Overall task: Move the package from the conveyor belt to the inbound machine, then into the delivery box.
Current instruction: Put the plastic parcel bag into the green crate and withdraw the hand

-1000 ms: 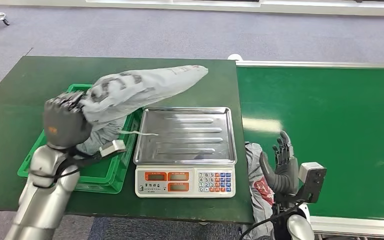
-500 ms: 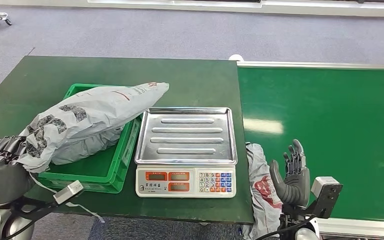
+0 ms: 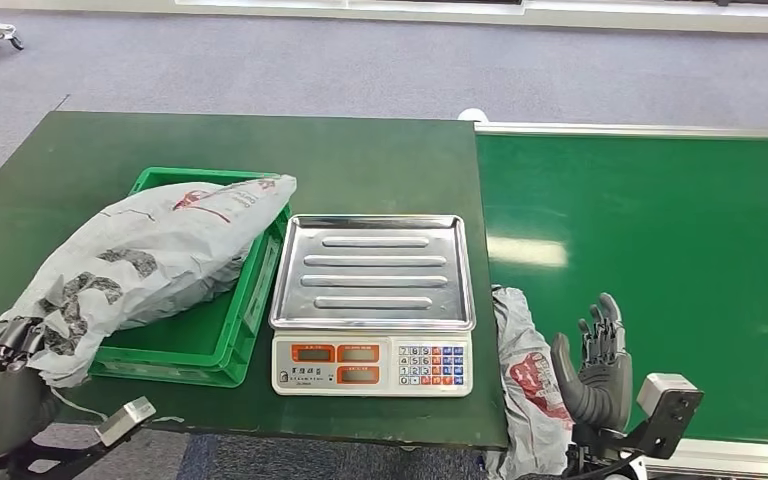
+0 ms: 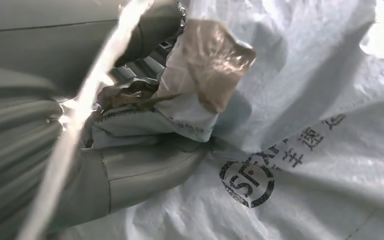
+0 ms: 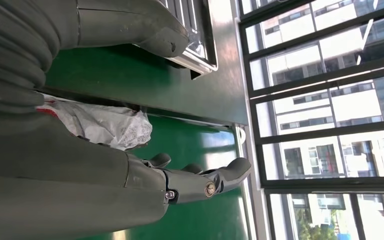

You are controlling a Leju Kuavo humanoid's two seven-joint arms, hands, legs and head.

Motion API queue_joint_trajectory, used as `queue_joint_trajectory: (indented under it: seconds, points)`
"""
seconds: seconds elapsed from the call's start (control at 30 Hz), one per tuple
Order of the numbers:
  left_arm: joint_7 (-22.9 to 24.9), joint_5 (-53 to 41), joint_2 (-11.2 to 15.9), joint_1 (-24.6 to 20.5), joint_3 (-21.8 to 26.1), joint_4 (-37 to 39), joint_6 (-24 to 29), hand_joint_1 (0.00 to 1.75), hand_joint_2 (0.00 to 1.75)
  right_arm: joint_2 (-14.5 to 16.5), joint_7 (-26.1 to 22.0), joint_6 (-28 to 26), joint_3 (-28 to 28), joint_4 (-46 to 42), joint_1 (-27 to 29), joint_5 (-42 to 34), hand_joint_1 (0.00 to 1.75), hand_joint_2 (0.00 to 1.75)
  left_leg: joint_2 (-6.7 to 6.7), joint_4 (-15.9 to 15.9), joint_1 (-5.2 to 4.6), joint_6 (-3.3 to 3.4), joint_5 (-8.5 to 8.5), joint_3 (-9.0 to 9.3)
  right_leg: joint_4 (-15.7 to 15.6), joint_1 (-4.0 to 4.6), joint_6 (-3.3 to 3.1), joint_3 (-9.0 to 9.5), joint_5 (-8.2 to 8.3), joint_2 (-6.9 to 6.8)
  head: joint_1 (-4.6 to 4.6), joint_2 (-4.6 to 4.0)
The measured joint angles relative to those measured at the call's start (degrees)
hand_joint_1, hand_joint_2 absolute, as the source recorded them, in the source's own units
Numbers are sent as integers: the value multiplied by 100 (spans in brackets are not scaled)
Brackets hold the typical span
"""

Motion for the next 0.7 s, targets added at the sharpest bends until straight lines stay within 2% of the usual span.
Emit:
queue_joint_trajectory:
  seconds: [0.17,0.47,0.7]
  points:
    - [224,-292,-214,17,-104,334,82,175,175,1,19,-32,-1,-8,-22,-44,0,175,0,0,1,-2,2,6,0,0,-2,3,2,-2,-1,0]
    - [849,-805,-234,-241,-733,1224,138,175,175,1,92,-95,-1,-8,-105,-54,0,175,-2,0,1,-4,4,14,0,1,-4,11,4,-3,1,0]
    - [993,-787,-229,-402,-1096,1627,119,175,175,1,113,-114,3,-8,-116,-54,0,175,-4,1,0,-3,3,14,0,0,-3,11,3,-3,1,0]
